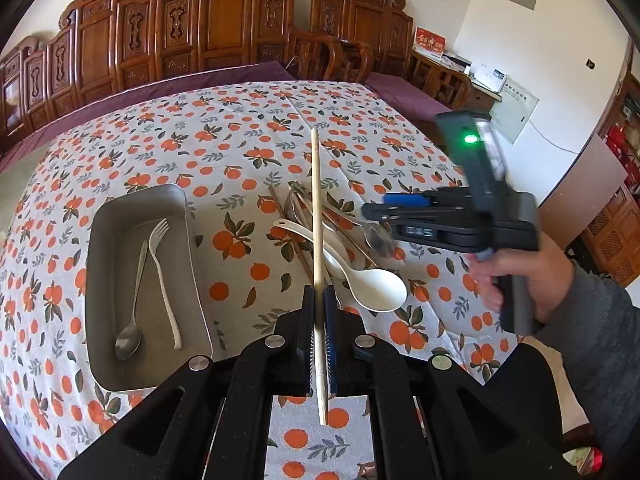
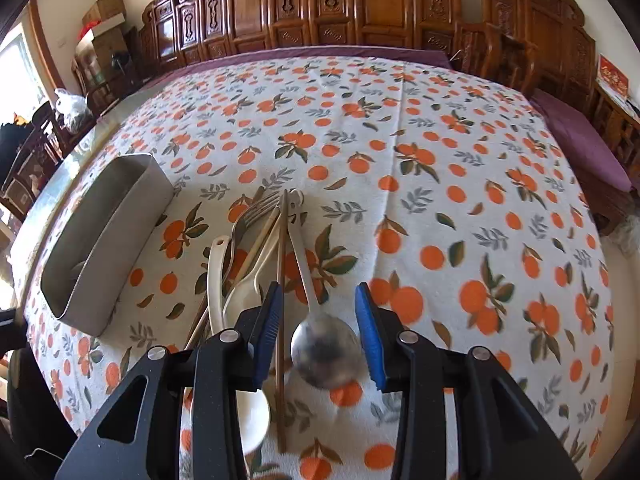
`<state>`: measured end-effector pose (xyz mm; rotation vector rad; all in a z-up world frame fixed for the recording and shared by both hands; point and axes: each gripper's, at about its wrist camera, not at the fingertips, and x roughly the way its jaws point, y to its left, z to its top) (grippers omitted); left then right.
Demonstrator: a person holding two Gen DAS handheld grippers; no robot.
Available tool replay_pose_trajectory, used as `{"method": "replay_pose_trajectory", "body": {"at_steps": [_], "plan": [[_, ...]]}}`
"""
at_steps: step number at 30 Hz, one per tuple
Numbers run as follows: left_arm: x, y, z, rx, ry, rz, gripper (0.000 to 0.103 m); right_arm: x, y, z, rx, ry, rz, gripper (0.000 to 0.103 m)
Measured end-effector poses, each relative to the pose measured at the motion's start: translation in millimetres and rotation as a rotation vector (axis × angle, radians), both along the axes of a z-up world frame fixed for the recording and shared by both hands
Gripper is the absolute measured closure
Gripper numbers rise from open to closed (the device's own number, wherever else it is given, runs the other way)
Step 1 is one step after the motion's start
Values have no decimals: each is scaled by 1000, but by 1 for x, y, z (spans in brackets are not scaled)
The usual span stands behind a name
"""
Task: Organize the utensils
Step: 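Lift the chopstick with the left tool while the right tool grasps the smiley-face metal spoon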
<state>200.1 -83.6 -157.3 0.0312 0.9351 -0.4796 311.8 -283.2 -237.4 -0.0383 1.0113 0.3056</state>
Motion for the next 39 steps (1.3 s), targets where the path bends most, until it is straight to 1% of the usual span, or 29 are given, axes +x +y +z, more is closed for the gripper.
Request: {"method": "replay_pose_trajectory", "body": {"at_steps": [3,4,5,11,14,18,21,22,25,29,33,39], "plan": [[0,2,1,-6,-1,-3,99,10,10,-9,-23,23,30,64],[0,2,1,-8,-1,-4,99,11,12,-12,-32,27,41,70],[0,3,1,-11,0,-4,99,13,15,-15,-48,33,53,72],[2,7,-2,-22,12,-4,99,22,22,-28,-96,61,81,76],[5,8,-5,-25,19,-1,99,26,25,-32,-111,69,96,80],[7,8,-8,-26,27,-2,99,29,30,-36,-145,77,115,81],[7,8,-10,-22,32,-1,99,30,28,-36,-136,76,111,82],[7,8,-10,-20,33,0,99,30,27,-36,-128,76,104,90],[6,10,-9,-19,32,4,99,29,22,-36,-116,83,98,96],[4,13,-5,-23,24,14,99,21,15,-35,-112,99,89,96],[0,17,-1,-25,11,20,99,9,7,-29,-102,88,69,96],[-6,25,4,-26,-6,36,99,-14,-2,-12,-95,60,44,96]]}}
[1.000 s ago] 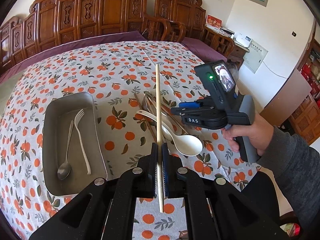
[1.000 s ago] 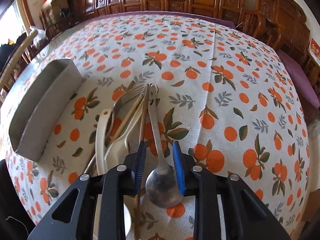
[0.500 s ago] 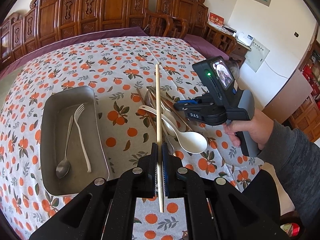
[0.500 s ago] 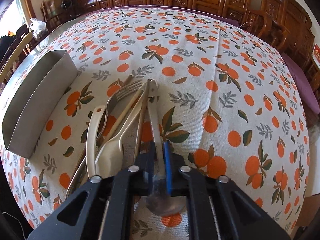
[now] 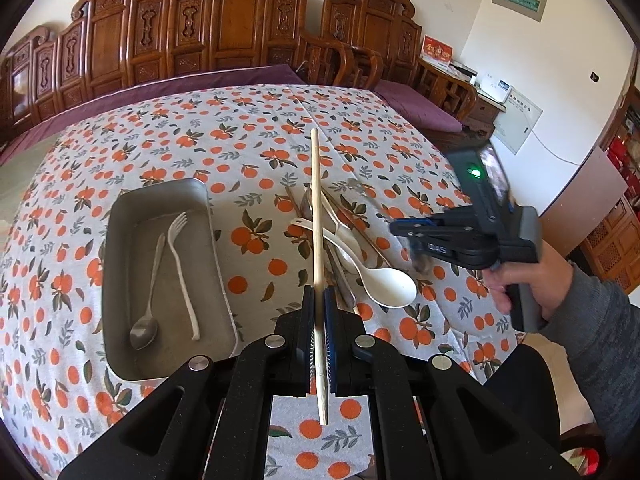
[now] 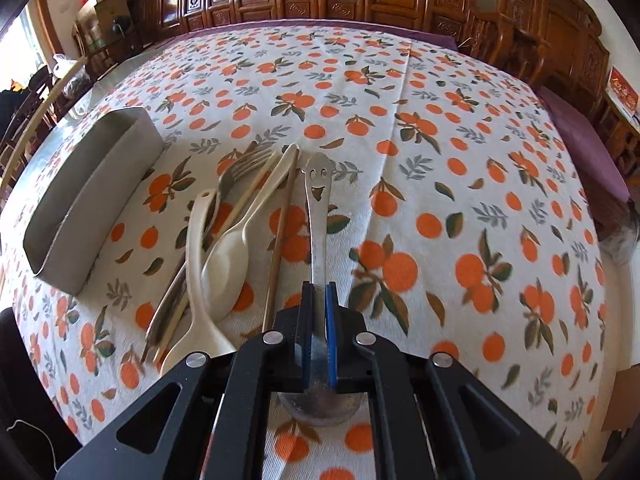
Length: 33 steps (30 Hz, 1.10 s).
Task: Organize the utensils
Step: 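Lift the chopstick with the left tool while the right tool grasps the smiley-face metal spoon, then lower the chopstick into the tray with the left tool while the right tool carries the spoon over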
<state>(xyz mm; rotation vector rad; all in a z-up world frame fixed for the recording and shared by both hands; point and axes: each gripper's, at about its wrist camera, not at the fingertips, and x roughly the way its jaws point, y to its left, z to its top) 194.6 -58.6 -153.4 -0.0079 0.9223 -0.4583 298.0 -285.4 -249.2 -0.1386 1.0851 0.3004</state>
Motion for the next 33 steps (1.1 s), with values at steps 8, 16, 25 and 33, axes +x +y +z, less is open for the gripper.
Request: {"method": "replay_pose_trajectory", "body": {"at_steps": [8,16,25,33], "plan": [[-6,15,11,12,-27,29,99,-31,9,33,36,-58,25,96],[-6,36,14,31,-40,69,99,-55,38,61,86,-100,79,96],[19,75,-10,64,0,141,99,-64,76,78,138,-128,149,96],[50,103,-46,81,76,207,99,-63,97,82,185,-131,173,96]]}}
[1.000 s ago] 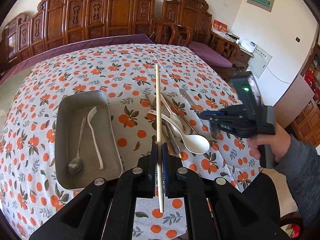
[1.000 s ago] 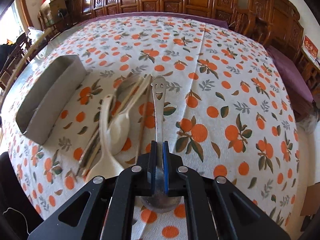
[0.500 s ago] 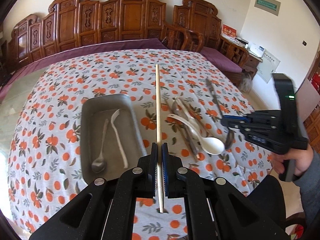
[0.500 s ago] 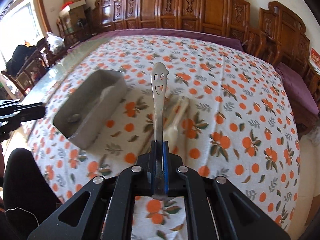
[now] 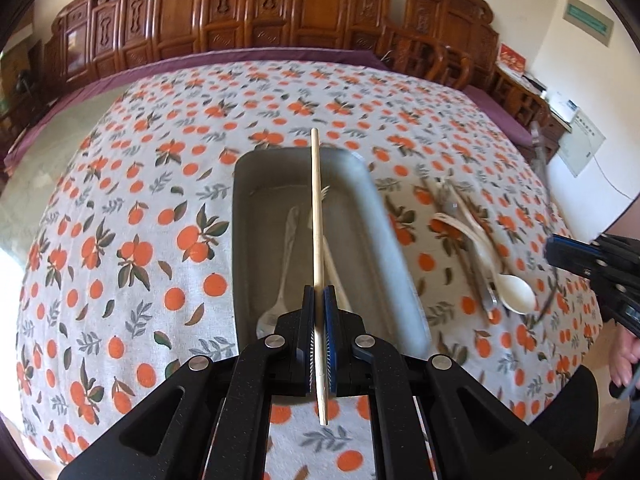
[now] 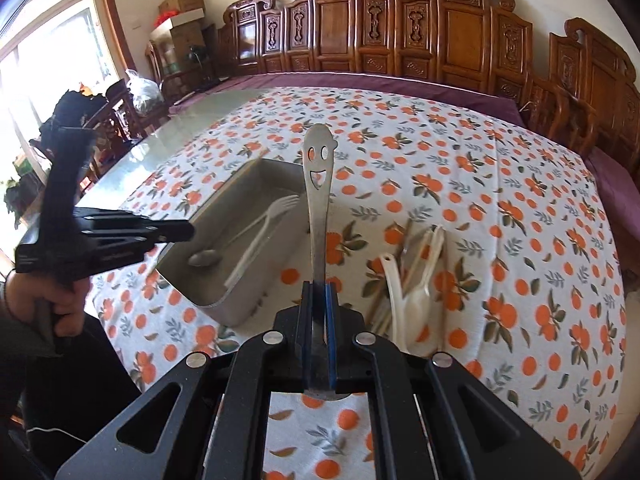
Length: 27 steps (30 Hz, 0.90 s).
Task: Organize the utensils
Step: 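Lower the chopstick into the tray with the left tool while the right tool carries the spoon over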
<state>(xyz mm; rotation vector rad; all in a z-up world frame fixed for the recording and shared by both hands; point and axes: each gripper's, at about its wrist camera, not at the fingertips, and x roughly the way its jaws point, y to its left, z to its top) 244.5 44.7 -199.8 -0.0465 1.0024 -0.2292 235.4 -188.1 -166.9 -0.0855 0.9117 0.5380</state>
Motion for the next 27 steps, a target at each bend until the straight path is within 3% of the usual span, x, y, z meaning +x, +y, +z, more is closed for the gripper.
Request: {"method": "replay_pose_trajectory", "body": {"at_steps": [11,23,27], "plan": [[11,3,-16,-11,-21,13,99,5,18,-2,0,8,18,96],[8,25,0,-74,-75,22,97,18,36,-5,-37,21,29,96],[0,37,11,-52,-117,35,88,20,48,0,-19,20,40,96]]}}
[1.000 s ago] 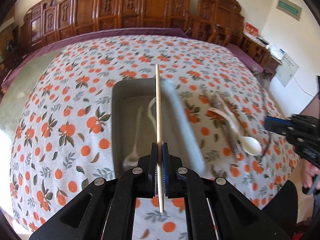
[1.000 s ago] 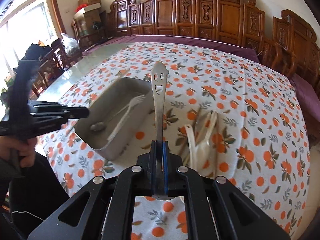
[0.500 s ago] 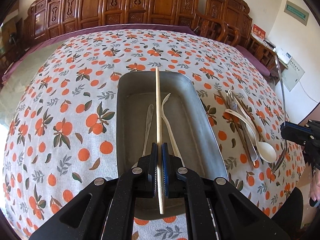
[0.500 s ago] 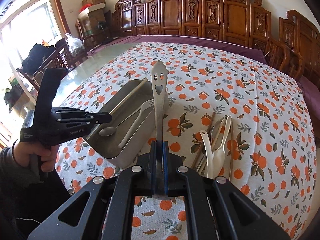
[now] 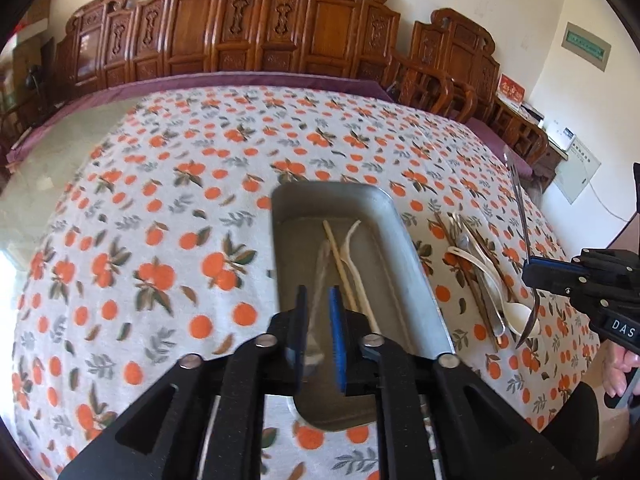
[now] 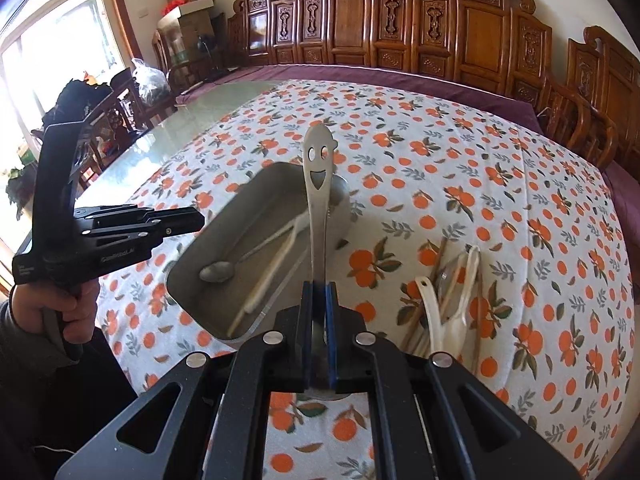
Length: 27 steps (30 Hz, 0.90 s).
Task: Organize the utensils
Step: 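Lower the chopstick into the tray with the left tool while the right tool carries the spoon over, then lower the smiley-face spoon into the tray and open the right tool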
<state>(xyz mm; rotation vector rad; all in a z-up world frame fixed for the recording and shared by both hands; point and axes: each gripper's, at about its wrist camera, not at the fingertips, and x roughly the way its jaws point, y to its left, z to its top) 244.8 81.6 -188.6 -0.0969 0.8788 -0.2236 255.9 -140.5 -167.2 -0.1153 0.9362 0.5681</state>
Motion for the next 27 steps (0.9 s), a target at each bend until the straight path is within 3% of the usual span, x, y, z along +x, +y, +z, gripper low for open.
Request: {"method": "replay_pose_trajectory", "body": {"at_steps": [6,14,27], "plan": [[-4,23,10,35,-47,50,81,3,32,5,35,1,36,96],[-4,51,17,37,-73,104,80,16,75,1,70,29,58,96],[-1,61,14,46,-69,121,80,48,115,-49,56,174,0,96]]}}
